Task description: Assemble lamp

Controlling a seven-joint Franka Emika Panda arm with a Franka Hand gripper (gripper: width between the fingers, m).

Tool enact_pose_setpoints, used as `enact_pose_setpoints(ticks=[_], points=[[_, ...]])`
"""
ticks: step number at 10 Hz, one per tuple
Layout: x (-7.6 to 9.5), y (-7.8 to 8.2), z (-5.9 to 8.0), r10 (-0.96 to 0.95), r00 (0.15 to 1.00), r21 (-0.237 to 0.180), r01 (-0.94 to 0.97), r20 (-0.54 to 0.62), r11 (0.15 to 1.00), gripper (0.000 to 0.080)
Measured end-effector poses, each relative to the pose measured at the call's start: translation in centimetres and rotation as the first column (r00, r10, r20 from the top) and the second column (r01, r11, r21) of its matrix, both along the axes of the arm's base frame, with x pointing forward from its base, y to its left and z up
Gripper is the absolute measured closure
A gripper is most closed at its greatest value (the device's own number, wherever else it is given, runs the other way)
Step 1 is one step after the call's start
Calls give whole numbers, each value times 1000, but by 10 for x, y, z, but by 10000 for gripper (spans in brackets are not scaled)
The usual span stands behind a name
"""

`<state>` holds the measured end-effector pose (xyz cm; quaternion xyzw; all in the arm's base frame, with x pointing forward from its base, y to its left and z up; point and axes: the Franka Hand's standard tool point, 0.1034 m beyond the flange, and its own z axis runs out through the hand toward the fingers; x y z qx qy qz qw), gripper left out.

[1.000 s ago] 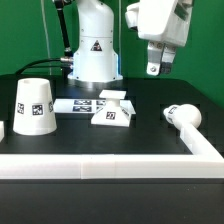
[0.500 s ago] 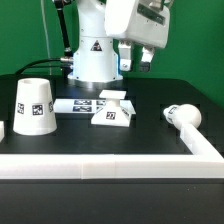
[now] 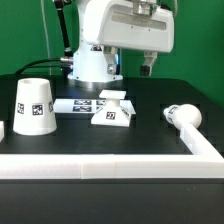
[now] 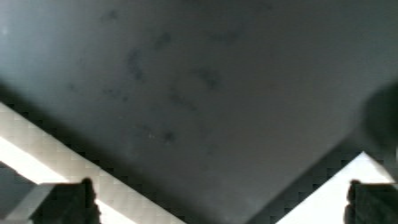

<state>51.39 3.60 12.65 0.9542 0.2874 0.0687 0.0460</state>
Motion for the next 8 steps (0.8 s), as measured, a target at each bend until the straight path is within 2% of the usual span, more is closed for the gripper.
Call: enact_pose_setpoints(ticks=[1,3,6,8], points=[[-2,-1,0,-82,997,15,82,1,997,100],[-26,-9,-6,-305,952,41,305,-17,951,100],[-64,-27,-17,-352,934,36,354,-52,934,100],[-71,-32,-20,-359,932,47,361,-38,931,100]])
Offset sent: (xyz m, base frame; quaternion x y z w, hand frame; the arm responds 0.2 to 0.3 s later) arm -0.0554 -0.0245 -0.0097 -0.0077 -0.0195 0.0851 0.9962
